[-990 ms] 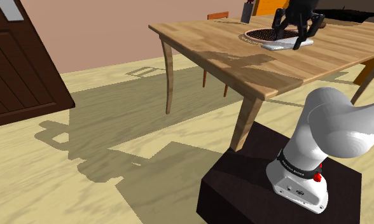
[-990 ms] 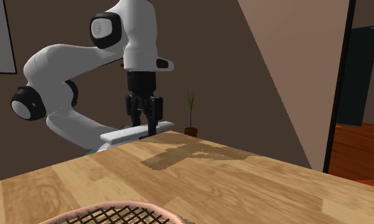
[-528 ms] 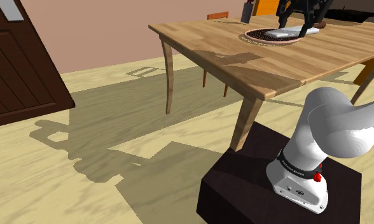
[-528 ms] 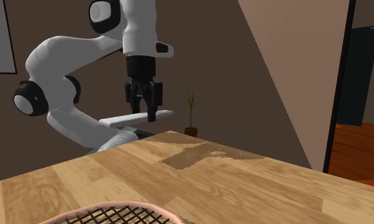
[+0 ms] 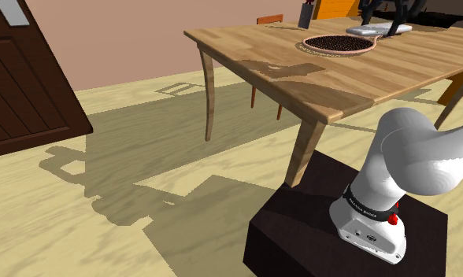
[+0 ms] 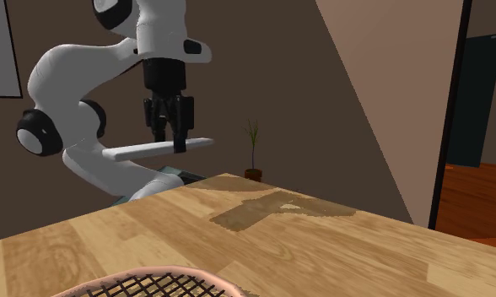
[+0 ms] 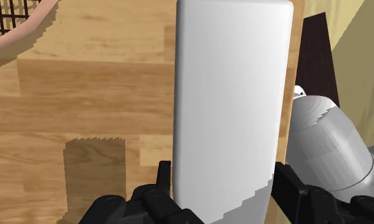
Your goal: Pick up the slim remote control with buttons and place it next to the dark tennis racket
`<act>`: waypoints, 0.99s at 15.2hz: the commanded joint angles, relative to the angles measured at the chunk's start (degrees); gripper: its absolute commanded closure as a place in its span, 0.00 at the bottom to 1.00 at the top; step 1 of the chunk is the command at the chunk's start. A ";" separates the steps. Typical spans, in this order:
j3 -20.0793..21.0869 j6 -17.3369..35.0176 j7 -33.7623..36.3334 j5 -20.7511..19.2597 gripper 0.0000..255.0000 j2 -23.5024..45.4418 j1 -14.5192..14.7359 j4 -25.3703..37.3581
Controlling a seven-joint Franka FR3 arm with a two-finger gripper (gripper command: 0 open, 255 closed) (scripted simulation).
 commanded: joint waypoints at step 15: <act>-13.48 -9.33 -22.17 -19.54 1.00 -6.59 -0.66 11.68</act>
